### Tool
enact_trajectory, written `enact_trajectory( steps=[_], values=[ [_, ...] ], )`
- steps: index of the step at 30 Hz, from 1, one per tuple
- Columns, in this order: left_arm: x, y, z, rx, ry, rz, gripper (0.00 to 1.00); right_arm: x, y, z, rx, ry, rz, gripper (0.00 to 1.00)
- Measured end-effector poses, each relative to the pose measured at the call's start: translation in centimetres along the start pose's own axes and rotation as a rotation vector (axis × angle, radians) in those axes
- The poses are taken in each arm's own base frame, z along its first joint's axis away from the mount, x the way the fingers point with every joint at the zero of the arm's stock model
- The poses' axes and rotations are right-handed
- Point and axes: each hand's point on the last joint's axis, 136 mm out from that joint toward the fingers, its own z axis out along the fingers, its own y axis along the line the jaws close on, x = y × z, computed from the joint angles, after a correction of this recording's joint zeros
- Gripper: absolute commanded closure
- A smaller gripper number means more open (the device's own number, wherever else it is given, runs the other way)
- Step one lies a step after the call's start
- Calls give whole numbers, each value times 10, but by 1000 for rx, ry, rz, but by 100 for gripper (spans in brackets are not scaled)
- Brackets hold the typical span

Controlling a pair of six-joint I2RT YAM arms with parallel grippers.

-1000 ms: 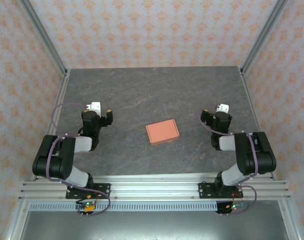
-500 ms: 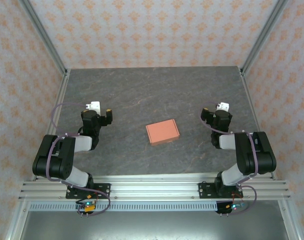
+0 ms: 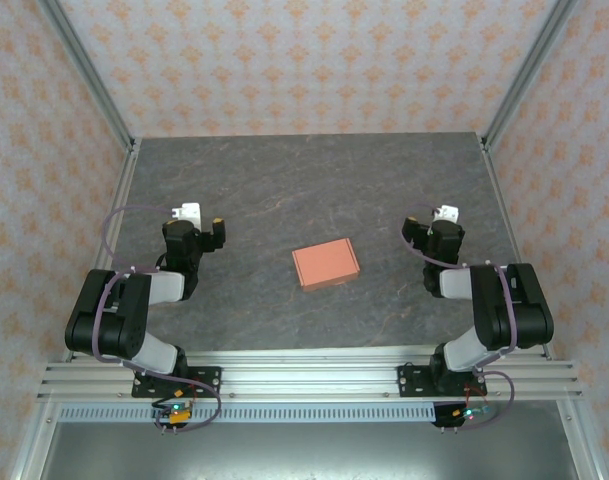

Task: Fold the paper box

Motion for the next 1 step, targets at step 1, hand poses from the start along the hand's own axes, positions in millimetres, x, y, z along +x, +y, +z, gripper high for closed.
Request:
enact_trajectory(
  steps=[1],
  values=[
    [0, 0, 0, 0, 0, 0, 0, 0, 0, 0, 0, 0, 0, 1]
  ],
)
